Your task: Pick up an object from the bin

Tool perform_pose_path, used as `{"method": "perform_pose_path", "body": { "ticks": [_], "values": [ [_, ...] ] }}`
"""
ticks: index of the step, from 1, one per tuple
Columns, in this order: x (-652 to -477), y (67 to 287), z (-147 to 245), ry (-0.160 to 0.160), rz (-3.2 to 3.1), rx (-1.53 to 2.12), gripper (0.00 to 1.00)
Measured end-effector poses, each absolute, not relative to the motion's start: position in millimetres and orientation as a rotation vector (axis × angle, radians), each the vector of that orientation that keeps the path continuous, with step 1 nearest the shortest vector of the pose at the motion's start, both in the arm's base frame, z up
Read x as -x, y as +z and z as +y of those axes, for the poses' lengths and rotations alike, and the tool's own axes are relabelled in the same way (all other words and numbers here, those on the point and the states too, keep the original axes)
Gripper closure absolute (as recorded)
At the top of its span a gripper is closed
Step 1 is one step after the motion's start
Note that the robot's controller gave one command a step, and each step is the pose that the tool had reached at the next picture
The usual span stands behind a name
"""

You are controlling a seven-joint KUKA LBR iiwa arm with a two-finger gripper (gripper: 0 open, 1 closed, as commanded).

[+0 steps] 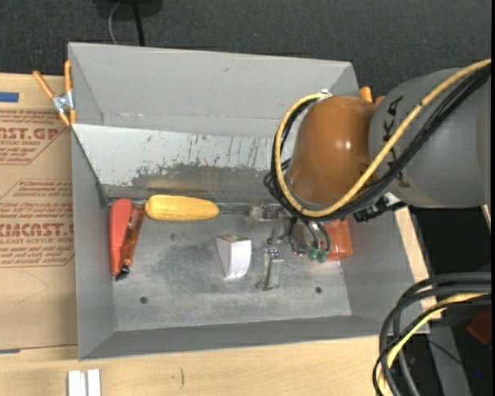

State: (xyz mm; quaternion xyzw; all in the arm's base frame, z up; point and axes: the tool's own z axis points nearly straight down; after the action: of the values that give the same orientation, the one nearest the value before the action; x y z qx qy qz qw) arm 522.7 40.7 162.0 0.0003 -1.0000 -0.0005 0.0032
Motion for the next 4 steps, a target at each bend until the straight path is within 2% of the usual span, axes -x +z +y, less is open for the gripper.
{"method": "perform_pose_path", "body": {
  "ticks": [1, 2, 3, 4],
  "values": [
    [-524.0, 166, 41, -0.002, -3.142, 0.0, 0.0],
    [-534.8, 119, 53, -0.002, -3.147, 0.023, 0.0],
    [-516.0, 70, 70, -0.004, -3.141, -0.004, 1.0],
    [-516.0, 70, 70, -0.004, -3.142, -0.004, 1.0]
  ]
}}
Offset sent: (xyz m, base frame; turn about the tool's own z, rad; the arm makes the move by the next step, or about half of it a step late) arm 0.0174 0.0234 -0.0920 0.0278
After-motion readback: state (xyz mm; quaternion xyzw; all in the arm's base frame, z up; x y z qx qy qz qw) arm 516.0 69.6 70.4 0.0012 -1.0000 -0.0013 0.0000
